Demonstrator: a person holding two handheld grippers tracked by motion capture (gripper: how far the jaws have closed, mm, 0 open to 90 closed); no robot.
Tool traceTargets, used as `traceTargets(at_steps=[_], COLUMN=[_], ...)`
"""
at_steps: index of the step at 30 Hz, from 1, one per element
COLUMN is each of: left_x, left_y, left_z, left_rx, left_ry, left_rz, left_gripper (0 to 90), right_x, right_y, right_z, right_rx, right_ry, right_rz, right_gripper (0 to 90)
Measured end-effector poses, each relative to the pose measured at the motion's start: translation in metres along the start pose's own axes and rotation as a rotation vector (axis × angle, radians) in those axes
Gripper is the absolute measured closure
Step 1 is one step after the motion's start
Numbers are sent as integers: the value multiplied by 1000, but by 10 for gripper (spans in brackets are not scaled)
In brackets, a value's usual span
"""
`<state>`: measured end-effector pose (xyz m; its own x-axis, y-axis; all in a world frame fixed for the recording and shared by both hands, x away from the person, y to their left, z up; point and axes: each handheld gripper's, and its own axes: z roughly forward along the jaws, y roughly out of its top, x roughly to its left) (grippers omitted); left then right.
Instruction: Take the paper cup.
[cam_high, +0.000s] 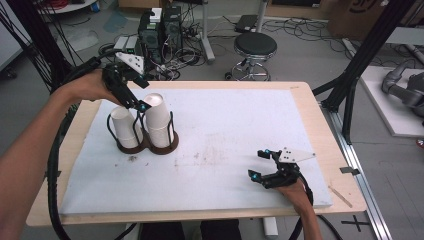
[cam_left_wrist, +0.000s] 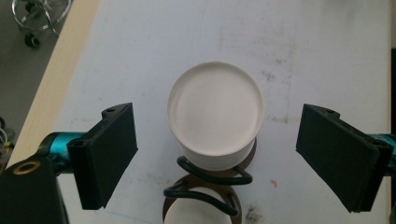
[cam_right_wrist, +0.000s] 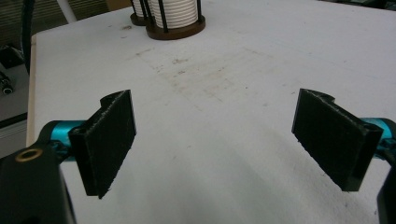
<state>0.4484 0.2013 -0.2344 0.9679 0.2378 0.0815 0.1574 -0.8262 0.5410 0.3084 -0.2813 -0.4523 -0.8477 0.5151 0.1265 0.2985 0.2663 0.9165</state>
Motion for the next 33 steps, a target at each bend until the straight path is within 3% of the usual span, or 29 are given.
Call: traceTargets(at_steps=[1,6,7,11,18,22,33], left_x=[2,4,5,7,7,6,4], left_y=[4,10,11,11,10,11,12], left_z=[6,16,22,30,32,32,31], left_rx=[43,74,104,145,160,168,165], left_ry=[0,-15,-15,-18,-20,-50,-44], left_rz=[2,1,3,-3,-14,27,30], left_gripper=[124,157,157,169,171,310,320], right_x=[0,0,0,0,-1,0,0], right_y=[0,0,0,0,0,0,0], right_z=[0,0,0,0,0,0,1], right_rx=[2,2,2,4,0,5,12], right_ry=[0,-2,-1,0,2,1,2], right_rz=[-1,-4,-5,0,3,0,-1], right_gripper=[142,142,142,142,141,142,142])
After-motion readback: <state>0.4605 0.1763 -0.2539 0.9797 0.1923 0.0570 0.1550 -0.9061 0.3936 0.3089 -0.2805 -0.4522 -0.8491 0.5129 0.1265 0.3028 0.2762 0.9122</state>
